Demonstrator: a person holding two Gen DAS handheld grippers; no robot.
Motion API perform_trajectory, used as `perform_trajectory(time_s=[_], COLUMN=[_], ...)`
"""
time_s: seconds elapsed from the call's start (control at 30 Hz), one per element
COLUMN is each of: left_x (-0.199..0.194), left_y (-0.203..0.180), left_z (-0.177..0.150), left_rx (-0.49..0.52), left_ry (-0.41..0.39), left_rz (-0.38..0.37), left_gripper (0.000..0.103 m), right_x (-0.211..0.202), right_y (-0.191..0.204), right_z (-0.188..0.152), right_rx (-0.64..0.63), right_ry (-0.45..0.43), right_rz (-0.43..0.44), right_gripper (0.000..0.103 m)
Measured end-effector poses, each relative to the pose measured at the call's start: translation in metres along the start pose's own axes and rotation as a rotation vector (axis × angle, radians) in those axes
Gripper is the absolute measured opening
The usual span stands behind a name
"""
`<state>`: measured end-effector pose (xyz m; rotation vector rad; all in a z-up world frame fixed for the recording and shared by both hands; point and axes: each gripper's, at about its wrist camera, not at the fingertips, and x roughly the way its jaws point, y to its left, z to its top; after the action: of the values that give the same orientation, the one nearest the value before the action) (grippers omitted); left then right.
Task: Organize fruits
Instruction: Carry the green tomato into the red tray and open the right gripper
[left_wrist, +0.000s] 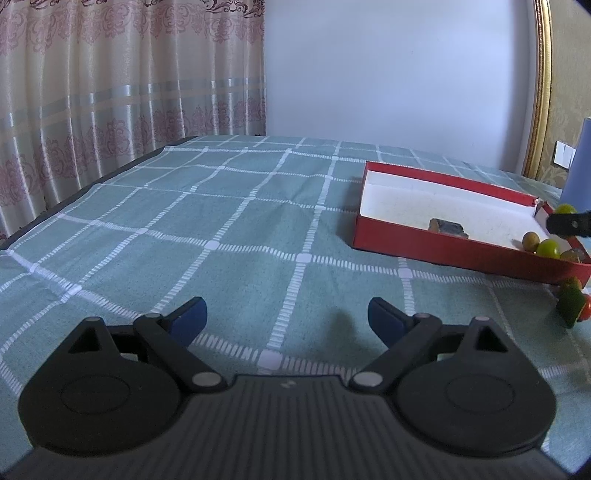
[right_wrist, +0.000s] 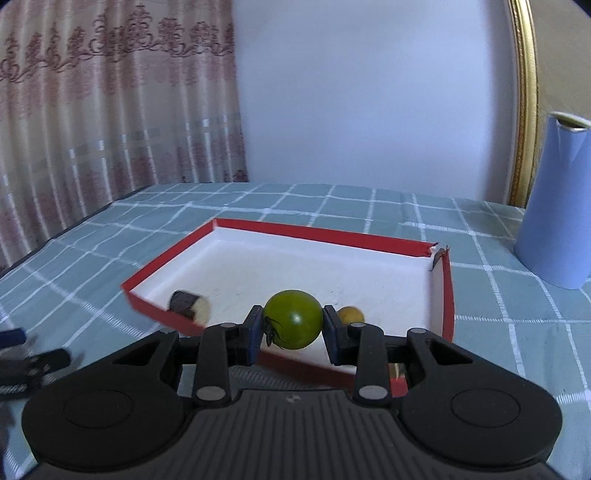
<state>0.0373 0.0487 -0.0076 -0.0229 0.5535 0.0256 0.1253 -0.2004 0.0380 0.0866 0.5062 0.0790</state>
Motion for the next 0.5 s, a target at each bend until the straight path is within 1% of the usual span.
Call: perform_trajectory(time_s=[0.2,0.23,0.27,0.3,0.33,0.37,0.5], left_x=[0.0,0.0,0.001,0.001,0.001,0.001,0.002], left_y=[0.001,0.001,0.001,0.001,0.001,0.001,0.0], left_z=[0.0,0.001,0.001,0.001,0.001,0.001,0.001], left_rx=[-0.004,-0.005,-0.005,-0.005,-0.005,-0.004,0.0], left_ry=[0.002,0.002,0.003,0.004,0.004,0.003,0.008], left_rz=[-0.006,-0.006,-0.006,-0.006,-0.005,-0.004,0.001], left_gripper=[0.093,0.093,0.093,0.093,0.093,0.093,0.093], right_x=[0.026,0.03,0.034,0.036,0.036,0.033,0.004], right_y=[-0.008,-0.01,-0.011,-0.011,-0.012,-0.014,-0.02], right_z=[0.007,0.006,0.006,0.004,0.003,0.0,-0.008], right_rx=[0.035,0.046,0.043,0.038,0.041,0.051,0.072], right_ry=[0.024,0.026,0.029,0.034,0.035,0.023,-0.016], right_rz=[-0.017,-0.034,-0.05,-0.058,-0.066,-0.076,-0.057], right_gripper=[0.034,0.035,0.041,0.045,0.05,0.052,0.052])
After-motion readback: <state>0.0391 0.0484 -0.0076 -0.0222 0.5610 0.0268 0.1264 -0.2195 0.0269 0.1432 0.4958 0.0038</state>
